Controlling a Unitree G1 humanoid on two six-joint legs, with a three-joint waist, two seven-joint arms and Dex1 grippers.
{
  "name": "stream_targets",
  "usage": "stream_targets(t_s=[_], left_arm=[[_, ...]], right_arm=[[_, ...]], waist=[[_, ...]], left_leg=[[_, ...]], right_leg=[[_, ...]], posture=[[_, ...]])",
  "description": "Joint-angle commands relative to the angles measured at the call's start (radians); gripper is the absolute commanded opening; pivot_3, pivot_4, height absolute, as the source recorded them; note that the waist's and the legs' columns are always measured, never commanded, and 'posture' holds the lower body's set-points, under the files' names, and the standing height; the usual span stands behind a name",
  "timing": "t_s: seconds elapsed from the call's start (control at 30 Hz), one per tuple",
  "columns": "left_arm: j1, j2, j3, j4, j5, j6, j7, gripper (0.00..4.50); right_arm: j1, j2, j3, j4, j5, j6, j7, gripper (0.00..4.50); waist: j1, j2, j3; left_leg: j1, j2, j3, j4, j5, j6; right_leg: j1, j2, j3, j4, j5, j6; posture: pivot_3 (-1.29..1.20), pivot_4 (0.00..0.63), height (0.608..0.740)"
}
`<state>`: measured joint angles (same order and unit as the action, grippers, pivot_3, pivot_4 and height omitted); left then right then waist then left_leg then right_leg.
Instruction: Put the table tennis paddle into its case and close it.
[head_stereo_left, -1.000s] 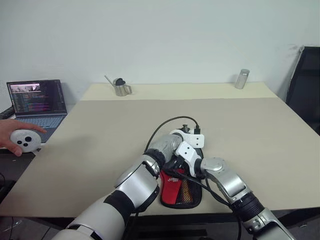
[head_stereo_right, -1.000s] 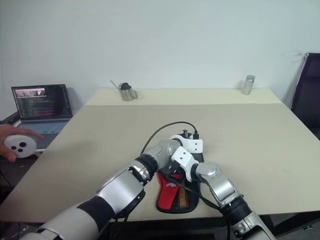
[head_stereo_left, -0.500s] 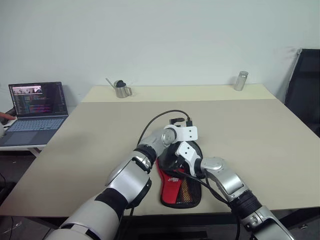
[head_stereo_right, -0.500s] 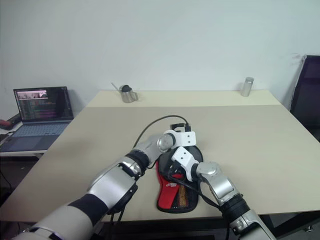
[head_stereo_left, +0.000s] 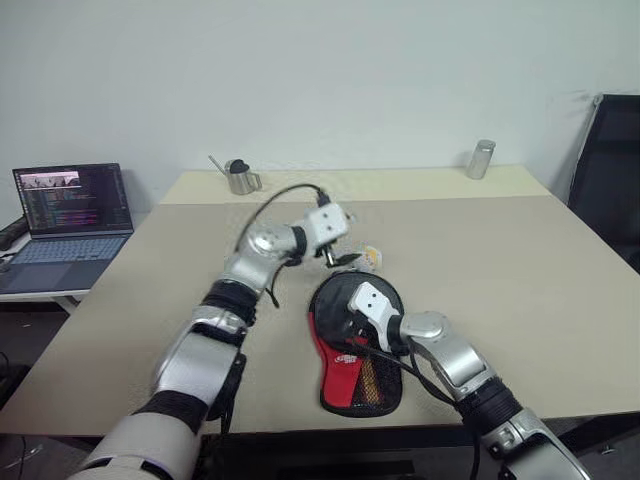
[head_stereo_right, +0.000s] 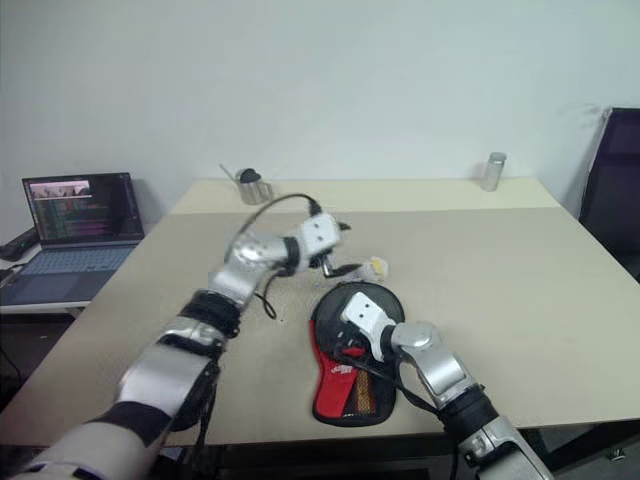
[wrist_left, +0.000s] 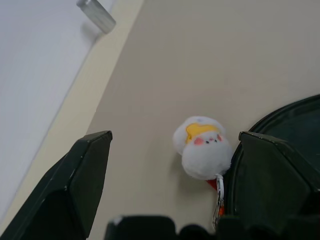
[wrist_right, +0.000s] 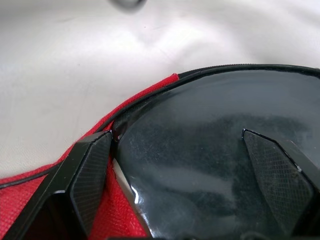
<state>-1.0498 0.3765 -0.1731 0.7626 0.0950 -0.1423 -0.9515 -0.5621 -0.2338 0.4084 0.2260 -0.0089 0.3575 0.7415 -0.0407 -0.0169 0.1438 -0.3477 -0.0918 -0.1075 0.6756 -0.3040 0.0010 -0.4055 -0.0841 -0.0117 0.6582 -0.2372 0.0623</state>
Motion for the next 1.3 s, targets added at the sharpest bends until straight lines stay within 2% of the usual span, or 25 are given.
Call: stream_targets(t_s=[0.03, 0.2, 0.27, 0.43, 0.53, 0.67, 0.93, 1.13, 1.3], left_arm=[[0.054, 0.08, 0.074, -0.247, -0.151, 0.189, -0.142, 4.45], [0.207, 0.167, 0.132, -0.422, -0.287, 0.42, -0.214, 4.45], [0.292, 0.181, 0.117, -0.513, -0.312, 0.471, -0.23, 4.45], [0.407, 0.132, 0.096, -0.644, -0.337, 0.549, -0.158, 4.45], [0.421, 0.092, 0.077, -0.668, -0.339, 0.569, -0.117, 4.45], [0.405, 0.021, 0.037, -0.632, -0.306, 0.56, -0.044, 4.45], [0.403, -0.084, -0.063, -0.397, -0.173, 0.474, 0.097, 4.45], [0.444, -0.159, -0.06, -0.379, -0.176, 0.509, 0.172, 4.45], [0.462, -0.159, -0.053, -0.416, -0.176, 0.54, 0.191, 4.45]], right_arm=[[-0.006, -0.046, -0.018, -0.053, -0.016, 0.102, 0.012, 4.5], [-0.053, -0.133, -0.093, -0.235, 0.04, 0.225, 0.063, 4.5], [-0.07, -0.183, -0.127, -0.321, 0.078, 0.287, 0.098, 4.5], [-0.104, -0.326, -0.213, -0.493, 0.192, 0.392, 0.207, 4.5], [-0.145, -0.413, -0.208, -0.494, 0.191, 0.34, 0.273, 4.5], [-0.282, -0.465, -0.113, -0.273, 0.025, 0.144, 0.244, 4.5], [-0.525, -0.35, 0.094, 0.355, -0.338, -0.292, -0.004, 4.5], [-0.602, -0.232, 0.132, 0.687, -0.44, -0.486, -0.155, 4.5], [-0.634, -0.175, 0.145, 0.821, -0.478, -0.574, -0.174, 4.5]], waist=[[0.002, 0.001, 0.001], [0.012, 0.005, 0.009], [0.014, 0.005, 0.01], [0.015, 0.002, 0.015], [0.017, 0.002, 0.015], [0.014, 0.002, 0.015], [0.011, 0.002, 0.015], [0.015, 0.002, 0.015], [0.013, 0.002, 0.015]], left_leg=[[0.0, 0.0, -0.001, 0.0, 0.0, 0.0], [-0.004, -0.001, -0.003, 0.0, 0.0, 0.0], [-0.012, -0.002, -0.004, 0.001, 0.001, -0.001], [-0.027, -0.001, -0.006, 0.002, 0.002, -0.004], [-0.03, -0.001, -0.006, 0.002, 0.002, -0.003], [-0.03, -0.002, -0.004, 0.002, 0.001, -0.001], [-0.027, -0.002, 0.0, 0.001, 0.001, -0.002], [-0.029, -0.003, -0.002, 0.002, 0.001, -0.002], [-0.027, -0.002, -0.002, 0.002, 0.001, -0.002]], right_leg=[[0.0, 0.0, 0.0, 0.0, 0.001, -0.001], [-0.002, 0.001, 0.0, -0.002, 0.002, -0.004], [-0.008, 0.001, 0.0, -0.002, 0.002, -0.005], [-0.02, -0.002, -0.001, -0.006, 0.003, -0.006], [-0.021, -0.003, -0.002, -0.01, 0.003, -0.006], [-0.02, -0.004, -0.001, -0.013, 0.003, -0.006], [-0.02, -0.003, 0.001, -0.011, 0.003, -0.006], [-0.02, -0.004, 0.0, -0.012, 0.003, -0.006], [-0.019, -0.004, 0.001, -0.011, 0.003, -0.006]], posture=[[0.0, 0.15, 0.74], [0.0, 0.15, 0.74], [0.0, 0.15, 0.74], [0.0, 0.15, 0.74], [0.0, 0.15, 0.74], [0.0, 0.15, 0.74], [0.0, 0.15, 0.74], [0.0, 0.15, 0.74], [0.0, 0.15, 0.74]])
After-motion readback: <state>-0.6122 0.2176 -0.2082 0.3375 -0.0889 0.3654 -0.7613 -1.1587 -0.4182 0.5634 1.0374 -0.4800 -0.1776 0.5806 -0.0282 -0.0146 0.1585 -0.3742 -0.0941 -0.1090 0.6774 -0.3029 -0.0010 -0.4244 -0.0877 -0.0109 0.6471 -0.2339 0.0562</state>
